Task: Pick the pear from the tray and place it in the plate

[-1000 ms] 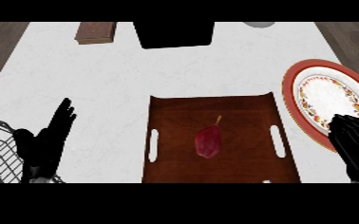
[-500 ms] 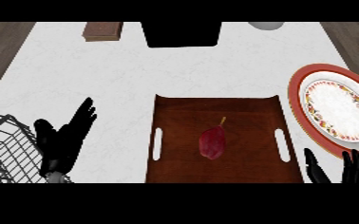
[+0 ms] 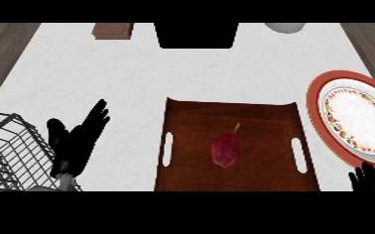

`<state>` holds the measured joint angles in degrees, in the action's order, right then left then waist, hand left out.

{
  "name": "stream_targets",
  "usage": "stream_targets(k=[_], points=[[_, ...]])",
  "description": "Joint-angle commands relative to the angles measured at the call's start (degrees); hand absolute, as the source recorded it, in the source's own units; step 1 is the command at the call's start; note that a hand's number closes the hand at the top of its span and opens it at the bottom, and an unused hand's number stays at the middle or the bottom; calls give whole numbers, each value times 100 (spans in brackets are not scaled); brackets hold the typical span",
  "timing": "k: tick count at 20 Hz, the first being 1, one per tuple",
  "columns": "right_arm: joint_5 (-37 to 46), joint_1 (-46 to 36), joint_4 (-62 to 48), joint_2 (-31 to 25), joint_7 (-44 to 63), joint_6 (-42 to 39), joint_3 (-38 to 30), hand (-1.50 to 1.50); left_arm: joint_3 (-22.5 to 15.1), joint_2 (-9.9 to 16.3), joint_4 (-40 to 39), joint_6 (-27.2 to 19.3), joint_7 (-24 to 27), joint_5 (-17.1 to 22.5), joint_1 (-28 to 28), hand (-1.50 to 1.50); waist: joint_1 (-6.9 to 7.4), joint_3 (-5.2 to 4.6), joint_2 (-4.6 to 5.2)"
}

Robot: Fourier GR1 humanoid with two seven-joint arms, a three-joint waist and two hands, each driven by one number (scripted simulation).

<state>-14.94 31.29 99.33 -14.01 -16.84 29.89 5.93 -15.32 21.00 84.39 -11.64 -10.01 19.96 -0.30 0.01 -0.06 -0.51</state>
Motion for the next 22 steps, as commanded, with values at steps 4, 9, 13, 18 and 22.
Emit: stream_targets(k=[4,9,13,18,22], points=[[1130,-68,1026,-839,2214,516,915,-150,-72,-514,-674,-132,255,-77,-219,0,16,-17,93],[2211,-1056,992,-541,3652,1105,1629,-150,-123,-240,-68,-75,-121,-111,36,0,91,-3,69],[2797,-1628,1034,-504,4892,1128,1728,-150,-91,-587,-546,-108,64,-79,-188,0,33,-7,71],[3189,-2160,728,-151,5556,808,2043,-150,-183,-614,-426,-213,153,-357,-4,0,24,0,60],[3408,-2162,904,97,5743,728,2260,-150,-32,-552,-223,-72,-117,-252,-100,0,-6,3,50]])
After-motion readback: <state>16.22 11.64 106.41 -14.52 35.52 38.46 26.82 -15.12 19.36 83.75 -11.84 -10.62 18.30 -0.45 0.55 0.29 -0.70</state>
